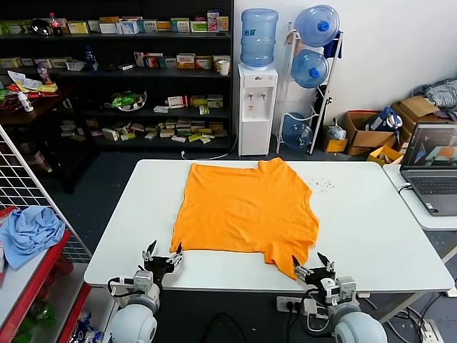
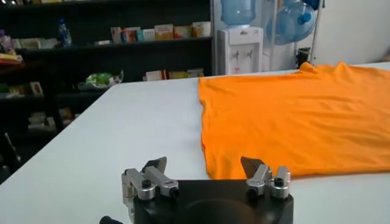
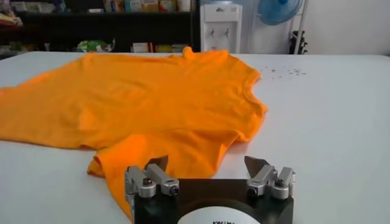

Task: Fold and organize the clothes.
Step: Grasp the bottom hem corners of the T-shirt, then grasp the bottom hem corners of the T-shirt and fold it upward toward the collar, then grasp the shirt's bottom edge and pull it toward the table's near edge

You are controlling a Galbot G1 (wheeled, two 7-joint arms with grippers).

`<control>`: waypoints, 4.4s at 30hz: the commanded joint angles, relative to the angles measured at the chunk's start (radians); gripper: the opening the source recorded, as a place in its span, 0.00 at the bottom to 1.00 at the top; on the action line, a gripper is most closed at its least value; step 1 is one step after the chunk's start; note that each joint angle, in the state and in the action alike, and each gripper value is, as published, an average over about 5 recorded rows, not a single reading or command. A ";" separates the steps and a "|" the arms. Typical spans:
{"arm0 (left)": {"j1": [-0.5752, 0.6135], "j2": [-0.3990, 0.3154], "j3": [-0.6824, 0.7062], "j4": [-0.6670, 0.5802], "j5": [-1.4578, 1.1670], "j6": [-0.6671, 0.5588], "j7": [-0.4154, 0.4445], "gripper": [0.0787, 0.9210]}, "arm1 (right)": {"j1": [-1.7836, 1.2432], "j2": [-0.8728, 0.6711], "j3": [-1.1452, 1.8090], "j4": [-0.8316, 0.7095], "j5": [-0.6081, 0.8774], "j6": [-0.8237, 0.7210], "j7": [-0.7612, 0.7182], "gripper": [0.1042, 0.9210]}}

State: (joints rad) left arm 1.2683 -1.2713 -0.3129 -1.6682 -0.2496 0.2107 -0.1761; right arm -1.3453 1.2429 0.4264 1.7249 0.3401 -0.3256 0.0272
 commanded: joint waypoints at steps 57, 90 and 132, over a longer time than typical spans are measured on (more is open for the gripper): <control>-0.139 0.008 0.061 0.101 0.124 -0.123 -0.013 0.02 | 0.237 -0.116 -0.089 -0.118 -0.139 0.206 0.053 0.02; -0.197 0.091 0.174 0.123 -0.048 -0.047 -0.039 0.41 | 0.234 -0.156 -0.131 -0.104 0.044 -0.064 0.081 0.51; -0.050 0.169 0.144 -0.050 -0.216 0.098 -0.081 0.03 | 0.034 -0.235 -0.073 0.049 0.047 -0.165 0.159 0.03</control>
State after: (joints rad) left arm 1.1400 -1.1279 -0.1654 -1.6116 -0.4527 0.2891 -0.2418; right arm -1.2237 1.0352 0.3282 1.6906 0.3877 -0.4762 0.1636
